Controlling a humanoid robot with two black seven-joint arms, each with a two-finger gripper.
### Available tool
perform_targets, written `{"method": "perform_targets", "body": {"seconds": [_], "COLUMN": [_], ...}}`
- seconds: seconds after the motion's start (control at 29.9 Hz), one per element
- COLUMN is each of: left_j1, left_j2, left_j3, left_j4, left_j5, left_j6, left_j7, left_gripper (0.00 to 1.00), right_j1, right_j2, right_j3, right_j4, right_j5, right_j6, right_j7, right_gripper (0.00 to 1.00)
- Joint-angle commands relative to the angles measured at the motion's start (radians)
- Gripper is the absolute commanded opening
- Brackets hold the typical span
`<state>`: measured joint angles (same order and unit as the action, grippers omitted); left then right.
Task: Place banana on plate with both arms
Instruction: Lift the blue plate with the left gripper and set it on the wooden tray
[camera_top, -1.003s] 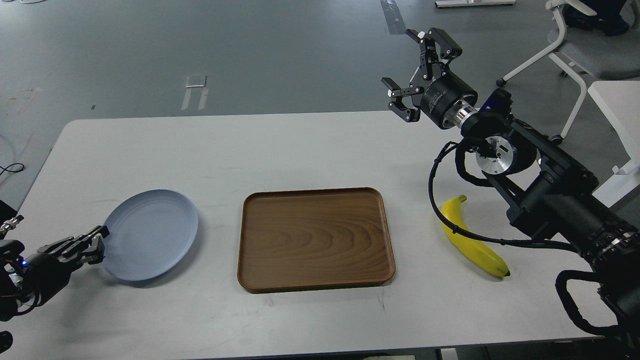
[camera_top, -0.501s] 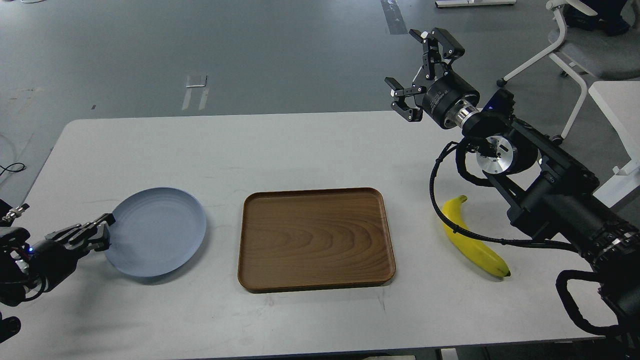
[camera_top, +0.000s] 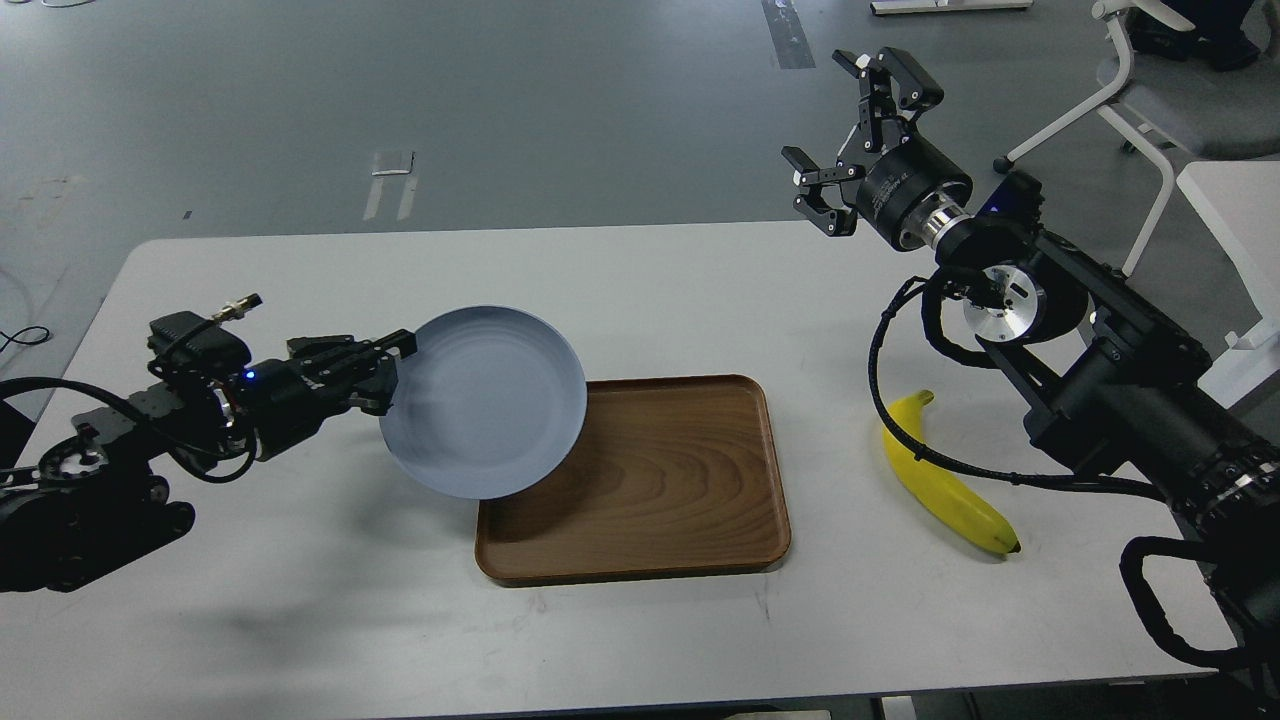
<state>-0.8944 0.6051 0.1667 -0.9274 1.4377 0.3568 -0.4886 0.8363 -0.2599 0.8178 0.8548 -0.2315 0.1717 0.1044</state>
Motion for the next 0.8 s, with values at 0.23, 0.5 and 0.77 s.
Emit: {"method": "perform_targets", "body": {"seconds": [0.23,0.5,0.77], "left_j1": [-0.060,-0.051,-0.041], "left_j2": [-0.232,-0.289,-0.291], "left_j3": [0.109,0.120,0.117], "left_j4": [0.116,0.174,0.171], "left_j5": [0.000,0.000,-0.002], "left_j6": [-0.068,-0.068,-0.065], "left_j7": [0.000,0.000,0.000], "left_gripper": [0.00,0.00,0.00], "right_j1": [-0.002,-0.002,-0.003], "right_j2": [-0.028,-0.028,-0.038], "right_j3": [0.007,0.014,0.009], "right_j4": [0.000,0.001,0.000], "right_j5": [0.000,0.000,0.000], "right_j6": [0.000,0.000,0.002], "right_j7": [0.000,0.000,-0.002], "right_gripper": [1.00,1.00,1.00]}}
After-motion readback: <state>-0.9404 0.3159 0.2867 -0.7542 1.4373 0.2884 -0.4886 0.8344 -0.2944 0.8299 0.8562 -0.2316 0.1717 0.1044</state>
